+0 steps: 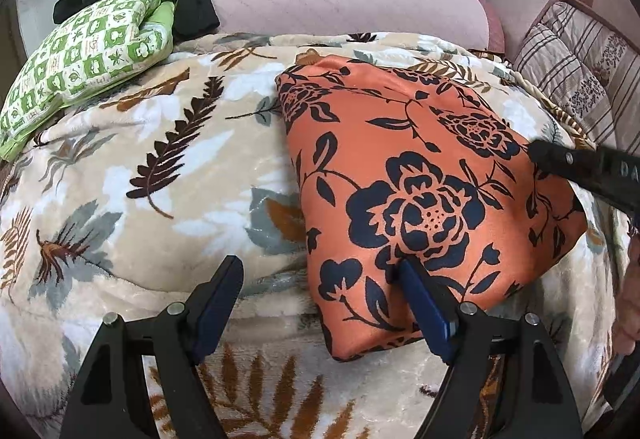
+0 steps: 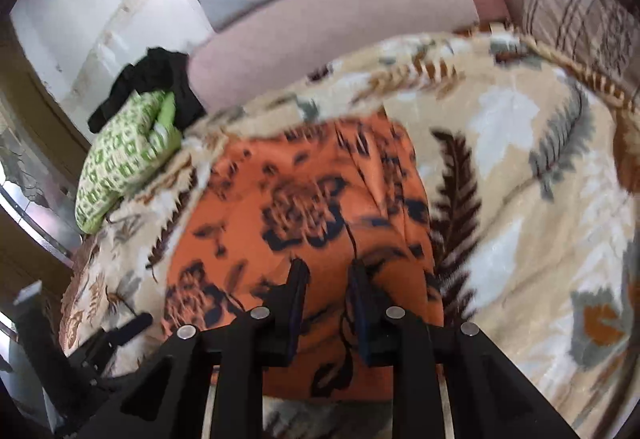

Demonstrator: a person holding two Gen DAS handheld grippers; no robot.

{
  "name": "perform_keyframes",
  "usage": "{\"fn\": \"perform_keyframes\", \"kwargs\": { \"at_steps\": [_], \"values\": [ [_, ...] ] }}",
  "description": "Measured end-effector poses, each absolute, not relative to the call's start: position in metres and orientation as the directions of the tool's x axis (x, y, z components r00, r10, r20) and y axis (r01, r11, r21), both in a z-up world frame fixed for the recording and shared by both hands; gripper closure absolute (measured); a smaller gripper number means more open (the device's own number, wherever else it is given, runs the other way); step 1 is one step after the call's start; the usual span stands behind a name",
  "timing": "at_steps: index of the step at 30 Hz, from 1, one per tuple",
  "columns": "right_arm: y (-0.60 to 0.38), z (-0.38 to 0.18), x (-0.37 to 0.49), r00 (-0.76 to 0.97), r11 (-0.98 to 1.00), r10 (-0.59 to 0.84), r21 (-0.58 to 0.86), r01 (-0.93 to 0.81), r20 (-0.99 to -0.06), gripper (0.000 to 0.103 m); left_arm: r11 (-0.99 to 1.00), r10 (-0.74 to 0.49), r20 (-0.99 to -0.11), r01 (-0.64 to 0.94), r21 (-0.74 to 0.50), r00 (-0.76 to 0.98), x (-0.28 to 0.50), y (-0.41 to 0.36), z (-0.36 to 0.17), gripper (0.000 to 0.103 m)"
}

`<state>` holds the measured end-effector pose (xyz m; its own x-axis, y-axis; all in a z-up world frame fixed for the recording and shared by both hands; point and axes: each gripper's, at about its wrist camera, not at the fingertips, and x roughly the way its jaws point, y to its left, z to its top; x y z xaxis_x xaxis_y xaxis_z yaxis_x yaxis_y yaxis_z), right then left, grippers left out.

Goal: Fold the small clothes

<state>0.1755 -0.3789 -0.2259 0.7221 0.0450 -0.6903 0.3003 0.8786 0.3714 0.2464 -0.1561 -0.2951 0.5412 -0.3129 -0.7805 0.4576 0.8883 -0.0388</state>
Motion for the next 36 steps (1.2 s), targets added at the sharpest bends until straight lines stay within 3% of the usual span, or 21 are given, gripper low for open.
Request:
{"fn": "perform_keyframes", "kwargs": {
  "at_steps": [3,6,13,16,19,23,28,32,34,36],
  "values": [
    [-0.380,-0.228,0.186,0.726,0.877,0.056,0.382,0.292,-0.685,0.078,0.887,-0.332,-0.776,0.457,-0.064,0.536,0.247,-0.155,-0.292,0.022],
    [-0.382,-0.253,0.199,0.663,0.866,0.086,0.385,0.319,-0.744,0.078,0.887,-0.350,-0.761,0.454,-0.081,0.547,0.250,-0.154,-0.286,0.022],
    [-0.371,-0.230,0.191,0.708,0.890,0.048,0.352,0.289,-0.704,0.078,0.910,-0.349,-0.723,0.399,-0.110,0.596,0.262,-0.142,-0.276,0.022],
    [-0.374,-0.223,0.181,0.739,0.883,0.001,0.347,0.315,-0.673,0.078,0.932,-0.311,-0.743,0.345,-0.115,0.593,0.274,-0.131,-0.281,0.022],
    [-0.384,-0.241,0.187,0.689,0.858,0.048,0.382,0.342,-0.723,0.078,0.928,-0.323,-0.773,0.343,-0.145,0.546,0.282,-0.130,-0.295,0.021],
    [-0.383,-0.246,0.192,0.668,0.875,0.048,0.354,0.330,-0.742,0.078,0.928,-0.290,-0.764,0.365,-0.076,0.577,0.278,-0.136,-0.289,0.021],
    [-0.381,-0.228,0.180,0.738,0.880,0.043,0.375,0.291,-0.673,0.078,0.907,-0.366,-0.705,0.402,-0.124,0.608,0.268,-0.132,-0.268,0.021],
    [-0.381,-0.235,0.184,0.703,0.876,0.022,0.352,0.329,-0.711,0.078,0.912,-0.265,-0.780,0.410,-0.012,0.567,0.271,-0.147,-0.292,0.021],
    [-0.386,-0.252,0.192,0.648,0.860,0.042,0.358,0.365,-0.761,0.077,0.915,-0.268,-0.777,0.404,-0.019,0.570,0.271,-0.147,-0.296,0.021],
    [-0.389,-0.252,0.192,0.659,0.857,0.050,0.371,0.358,-0.751,0.078,0.913,-0.265,-0.782,0.407,-0.017,0.564,0.272,-0.148,-0.291,0.021]
  ]
}}
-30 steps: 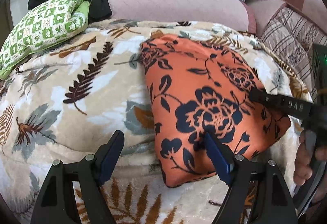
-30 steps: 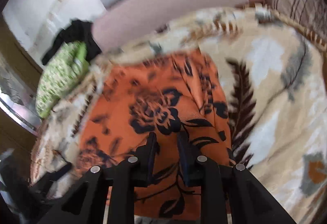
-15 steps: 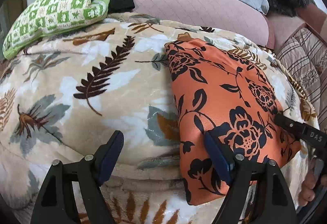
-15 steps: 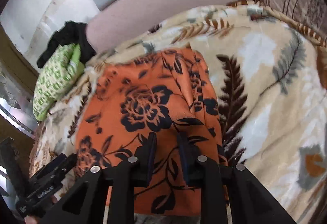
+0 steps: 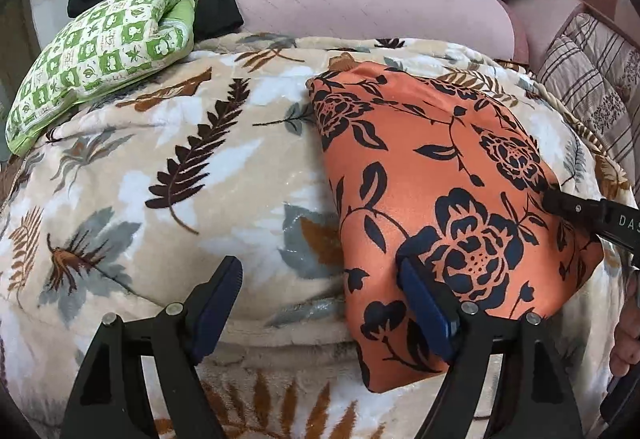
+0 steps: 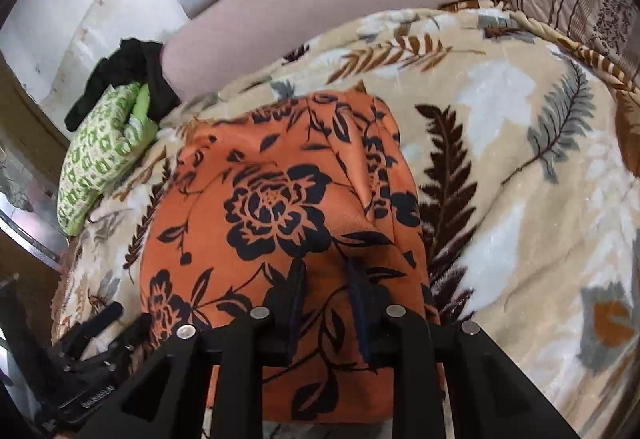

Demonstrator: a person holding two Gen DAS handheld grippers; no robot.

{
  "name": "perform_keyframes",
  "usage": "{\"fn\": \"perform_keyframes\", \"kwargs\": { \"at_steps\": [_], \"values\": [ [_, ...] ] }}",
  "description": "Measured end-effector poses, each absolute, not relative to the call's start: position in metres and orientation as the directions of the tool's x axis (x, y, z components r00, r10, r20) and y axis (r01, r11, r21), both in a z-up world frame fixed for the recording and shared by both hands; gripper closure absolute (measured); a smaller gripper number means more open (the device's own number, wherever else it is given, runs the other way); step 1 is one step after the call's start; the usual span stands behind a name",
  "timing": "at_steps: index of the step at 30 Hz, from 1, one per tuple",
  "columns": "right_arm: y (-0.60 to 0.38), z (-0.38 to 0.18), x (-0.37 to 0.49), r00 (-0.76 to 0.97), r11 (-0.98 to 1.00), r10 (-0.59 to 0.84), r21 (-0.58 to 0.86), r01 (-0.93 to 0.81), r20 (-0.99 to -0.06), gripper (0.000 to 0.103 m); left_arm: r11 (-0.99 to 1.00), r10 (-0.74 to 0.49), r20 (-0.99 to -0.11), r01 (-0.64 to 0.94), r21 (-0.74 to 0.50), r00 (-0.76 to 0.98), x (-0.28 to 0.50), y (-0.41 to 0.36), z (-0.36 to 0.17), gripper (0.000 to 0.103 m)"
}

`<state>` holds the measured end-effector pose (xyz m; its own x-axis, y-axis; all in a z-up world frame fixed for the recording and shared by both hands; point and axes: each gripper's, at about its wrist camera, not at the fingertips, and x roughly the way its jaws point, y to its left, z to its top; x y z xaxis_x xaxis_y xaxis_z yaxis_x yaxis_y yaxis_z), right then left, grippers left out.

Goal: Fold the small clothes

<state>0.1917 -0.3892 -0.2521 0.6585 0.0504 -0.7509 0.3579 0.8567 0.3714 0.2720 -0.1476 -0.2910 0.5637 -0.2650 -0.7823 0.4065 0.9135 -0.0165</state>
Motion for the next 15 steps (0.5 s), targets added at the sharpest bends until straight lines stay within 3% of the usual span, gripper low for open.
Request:
{"fn": "perform_keyframes", "kwargs": {
  "at_steps": [7,15],
  "values": [
    [-0.396,-0.234,0.198,0.681,0.849,0.038,0.383,0.364,-0.731,0.078,0.916,-0.269,-0.780,0.400,-0.026,0.565,0.271,-0.146,-0.291,0.021],
    [-0.399,-0.252,0.272,0.574,0.878,-0.032,0.251,0.407,-0.818,0.075,0.912,-0.248,-0.759,0.410,0.027,0.601,0.267,-0.153,-0.293,0.021]
  ]
}}
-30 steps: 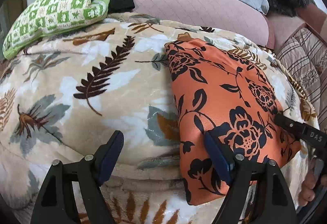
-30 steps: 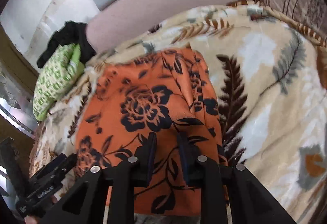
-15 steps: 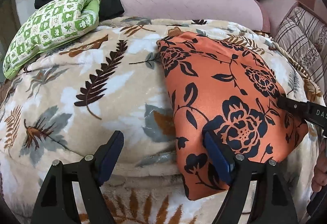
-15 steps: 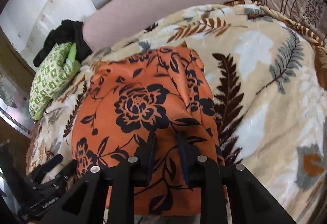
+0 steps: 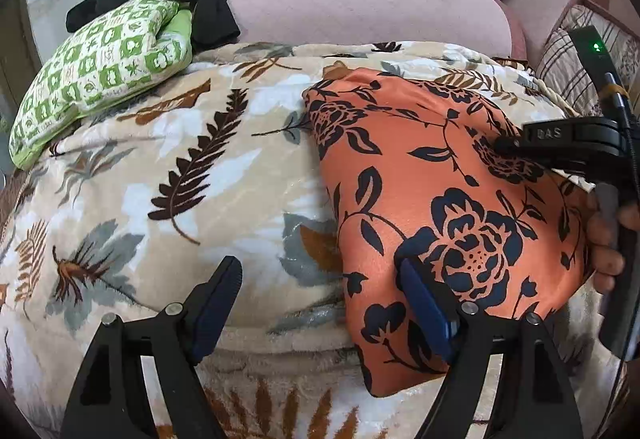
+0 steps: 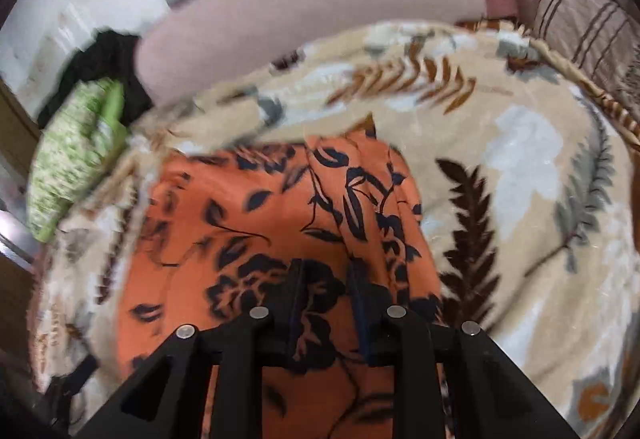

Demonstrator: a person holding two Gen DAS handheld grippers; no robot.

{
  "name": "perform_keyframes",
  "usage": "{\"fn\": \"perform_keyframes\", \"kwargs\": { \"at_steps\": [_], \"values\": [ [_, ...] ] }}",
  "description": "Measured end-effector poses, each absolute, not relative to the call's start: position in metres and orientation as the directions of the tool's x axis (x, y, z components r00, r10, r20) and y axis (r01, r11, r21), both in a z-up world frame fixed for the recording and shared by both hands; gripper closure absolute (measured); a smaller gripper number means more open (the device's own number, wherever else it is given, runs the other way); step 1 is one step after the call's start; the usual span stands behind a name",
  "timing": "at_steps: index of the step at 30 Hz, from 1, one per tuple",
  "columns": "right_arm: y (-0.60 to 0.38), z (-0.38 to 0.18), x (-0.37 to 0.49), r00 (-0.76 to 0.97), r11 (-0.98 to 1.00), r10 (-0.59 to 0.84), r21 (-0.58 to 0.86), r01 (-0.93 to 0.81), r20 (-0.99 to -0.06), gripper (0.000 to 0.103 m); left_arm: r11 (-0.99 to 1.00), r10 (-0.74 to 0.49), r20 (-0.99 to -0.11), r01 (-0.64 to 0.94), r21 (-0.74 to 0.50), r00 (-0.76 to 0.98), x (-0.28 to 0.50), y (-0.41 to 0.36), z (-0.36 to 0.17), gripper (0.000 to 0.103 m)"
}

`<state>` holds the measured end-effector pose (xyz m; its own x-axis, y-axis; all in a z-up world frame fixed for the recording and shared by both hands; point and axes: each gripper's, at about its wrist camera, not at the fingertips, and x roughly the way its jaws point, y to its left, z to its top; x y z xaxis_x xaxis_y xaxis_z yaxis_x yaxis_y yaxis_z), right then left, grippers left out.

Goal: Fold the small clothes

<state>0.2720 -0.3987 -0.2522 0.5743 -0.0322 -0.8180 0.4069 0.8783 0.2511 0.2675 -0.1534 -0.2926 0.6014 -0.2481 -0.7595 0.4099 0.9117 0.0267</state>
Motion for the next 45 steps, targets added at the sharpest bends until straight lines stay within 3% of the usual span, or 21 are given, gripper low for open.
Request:
{"fn": "perform_keyframes", "kwargs": {
  "at_steps": [18,27,34,40,45],
  "values": [
    [-0.390,-0.221,0.216,0.590,0.863,0.018,0.310,0.398,-0.807,0.072,0.917,-0.250,-0.764,0.398,0.010,0.594,0.269,-0.151,-0.295,0.020],
    [-0.381,-0.249,0.197,0.575,0.860,0.054,0.331,0.389,-0.817,0.069,0.915,-0.277,-0.773,0.403,-0.031,0.570,0.273,-0.147,-0.296,0.020],
    [-0.404,-0.227,0.154,0.665,0.795,0.077,0.449,0.409,-0.743,0.070,0.908,-0.331,-0.755,0.408,-0.093,0.566,0.271,-0.137,-0.283,0.020],
    [-0.420,-0.218,0.128,0.724,0.722,0.123,0.562,0.404,-0.679,0.070,0.919,-0.294,-0.784,0.386,-0.076,0.546,0.268,-0.130,-0.288,0.020],
    [-0.401,-0.259,0.151,0.589,0.737,0.192,0.512,0.442,-0.785,0.069,0.912,-0.270,-0.790,0.410,-0.025,0.551,0.266,-0.134,-0.295,0.020]
  ]
}}
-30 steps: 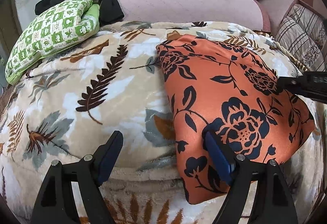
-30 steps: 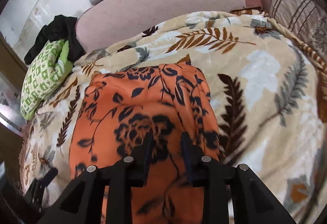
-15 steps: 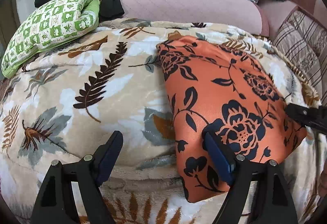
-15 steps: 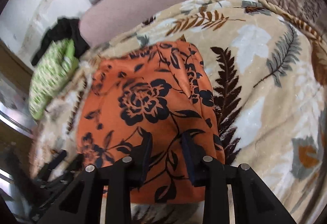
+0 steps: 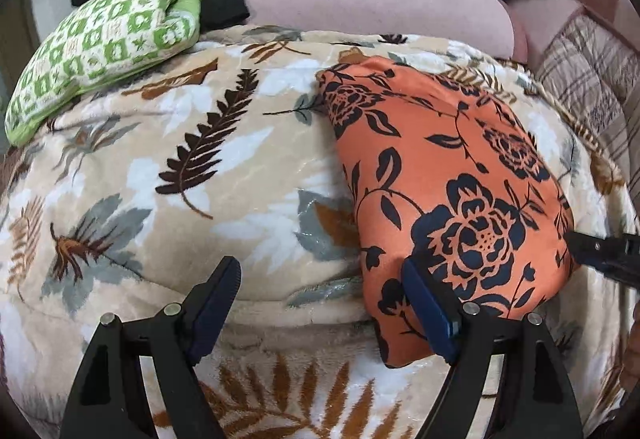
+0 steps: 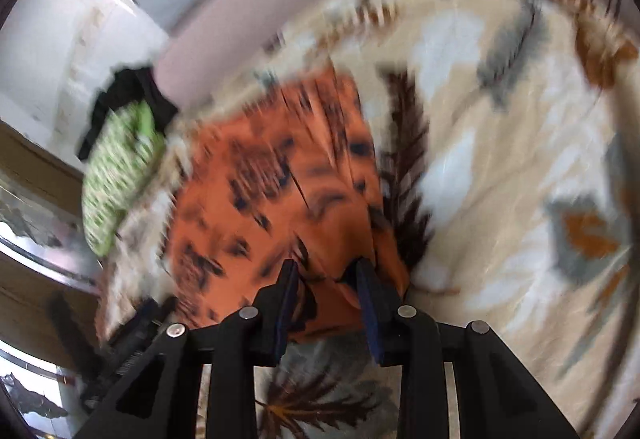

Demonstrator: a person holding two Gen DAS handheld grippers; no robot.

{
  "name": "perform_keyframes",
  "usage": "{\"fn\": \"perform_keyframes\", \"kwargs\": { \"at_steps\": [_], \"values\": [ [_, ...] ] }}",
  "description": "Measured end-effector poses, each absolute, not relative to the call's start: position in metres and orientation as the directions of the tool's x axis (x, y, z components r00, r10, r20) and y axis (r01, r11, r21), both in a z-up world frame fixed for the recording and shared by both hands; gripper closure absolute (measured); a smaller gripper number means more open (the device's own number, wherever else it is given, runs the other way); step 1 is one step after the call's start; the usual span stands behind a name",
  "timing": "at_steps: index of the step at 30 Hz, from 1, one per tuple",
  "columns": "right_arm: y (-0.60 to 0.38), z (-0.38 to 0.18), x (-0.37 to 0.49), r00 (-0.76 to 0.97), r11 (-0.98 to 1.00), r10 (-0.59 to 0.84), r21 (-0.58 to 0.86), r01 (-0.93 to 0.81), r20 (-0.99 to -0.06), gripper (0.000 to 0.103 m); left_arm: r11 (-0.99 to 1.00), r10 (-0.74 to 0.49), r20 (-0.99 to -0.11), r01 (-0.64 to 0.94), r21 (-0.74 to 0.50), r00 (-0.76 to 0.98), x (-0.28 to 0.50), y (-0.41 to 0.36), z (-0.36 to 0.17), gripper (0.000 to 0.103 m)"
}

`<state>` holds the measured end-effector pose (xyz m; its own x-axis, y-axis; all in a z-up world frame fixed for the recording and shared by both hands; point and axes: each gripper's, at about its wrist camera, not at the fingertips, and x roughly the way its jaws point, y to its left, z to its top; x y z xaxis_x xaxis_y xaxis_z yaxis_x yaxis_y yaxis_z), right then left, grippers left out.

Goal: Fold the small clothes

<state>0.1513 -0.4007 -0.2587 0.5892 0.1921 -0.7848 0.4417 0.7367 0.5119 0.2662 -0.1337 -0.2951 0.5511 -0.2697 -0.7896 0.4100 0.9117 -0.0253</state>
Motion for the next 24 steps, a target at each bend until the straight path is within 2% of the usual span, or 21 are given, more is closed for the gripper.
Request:
{"fn": "perform_keyframes", "kwargs": {
  "at_steps": [3,10,11,12,13,17,24],
  "values": [
    [-0.397,-0.257,0.156,0.589,0.755,0.177,0.493,0.434,-0.789,0.069,0.911,-0.279,-0.787,0.411,-0.036,0.550,0.269,-0.132,-0.291,0.020],
    [-0.423,-0.241,0.143,0.679,0.700,0.186,0.581,0.415,-0.710,0.069,0.909,-0.376,-0.774,0.367,-0.199,0.510,0.285,-0.111,-0.285,0.020],
    [-0.428,-0.242,0.143,0.686,0.685,0.191,0.596,0.419,-0.702,0.062,0.907,-0.386,-0.770,0.361,-0.216,0.508,0.287,-0.108,-0.284,0.020],
    [-0.434,-0.244,0.142,0.693,0.664,0.195,0.613,0.428,-0.694,0.040,0.902,-0.403,-0.767,0.358,-0.241,0.500,0.290,-0.105,-0.284,0.020],
    [-0.441,-0.246,0.140,0.699,0.641,0.201,0.631,0.437,-0.687,0.034,0.895,-0.422,-0.764,0.357,-0.267,0.488,0.292,-0.103,-0.284,0.020],
    [-0.453,-0.257,0.145,0.721,0.582,0.269,0.705,0.407,-0.638,0.033,0.853,-0.510,-0.758,0.350,-0.386,0.407,0.304,-0.099,-0.290,0.020],
    [-0.444,-0.281,0.167,0.676,0.591,0.318,0.697,0.407,-0.664,0.033,0.821,-0.553,-0.763,0.376,-0.429,0.336,0.306,-0.115,-0.301,0.020]
  ]
}}
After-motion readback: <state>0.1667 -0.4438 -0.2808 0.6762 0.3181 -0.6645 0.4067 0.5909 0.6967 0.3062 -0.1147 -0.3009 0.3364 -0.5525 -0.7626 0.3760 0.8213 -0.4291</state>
